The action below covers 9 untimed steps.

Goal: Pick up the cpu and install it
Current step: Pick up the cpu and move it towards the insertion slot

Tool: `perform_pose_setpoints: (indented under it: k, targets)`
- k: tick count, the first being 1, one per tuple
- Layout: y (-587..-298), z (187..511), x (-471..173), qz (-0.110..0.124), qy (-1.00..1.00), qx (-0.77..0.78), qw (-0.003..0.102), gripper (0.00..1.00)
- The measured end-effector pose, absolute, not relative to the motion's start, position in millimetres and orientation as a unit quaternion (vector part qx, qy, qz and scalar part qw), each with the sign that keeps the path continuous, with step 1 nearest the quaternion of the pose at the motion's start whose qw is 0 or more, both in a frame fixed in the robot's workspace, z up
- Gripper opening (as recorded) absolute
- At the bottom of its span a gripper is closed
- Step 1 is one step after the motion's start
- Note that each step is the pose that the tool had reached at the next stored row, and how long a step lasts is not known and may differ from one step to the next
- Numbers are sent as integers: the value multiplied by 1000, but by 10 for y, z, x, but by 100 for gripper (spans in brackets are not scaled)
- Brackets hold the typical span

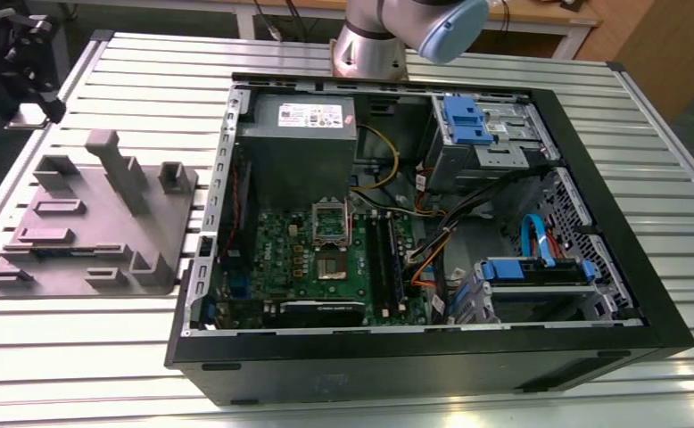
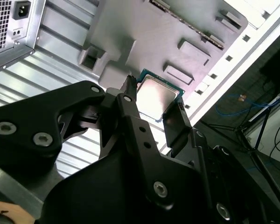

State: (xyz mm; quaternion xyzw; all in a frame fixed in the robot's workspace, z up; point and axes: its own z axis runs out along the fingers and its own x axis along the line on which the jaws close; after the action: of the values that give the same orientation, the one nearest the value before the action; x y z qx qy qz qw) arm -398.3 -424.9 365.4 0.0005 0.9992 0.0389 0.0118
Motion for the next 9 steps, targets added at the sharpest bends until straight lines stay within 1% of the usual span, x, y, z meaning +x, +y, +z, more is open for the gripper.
perform_pose_setpoints:
  k: [9]
  targets:
    - [-4249, 3654, -3769, 39, 999, 0, 12, 47]
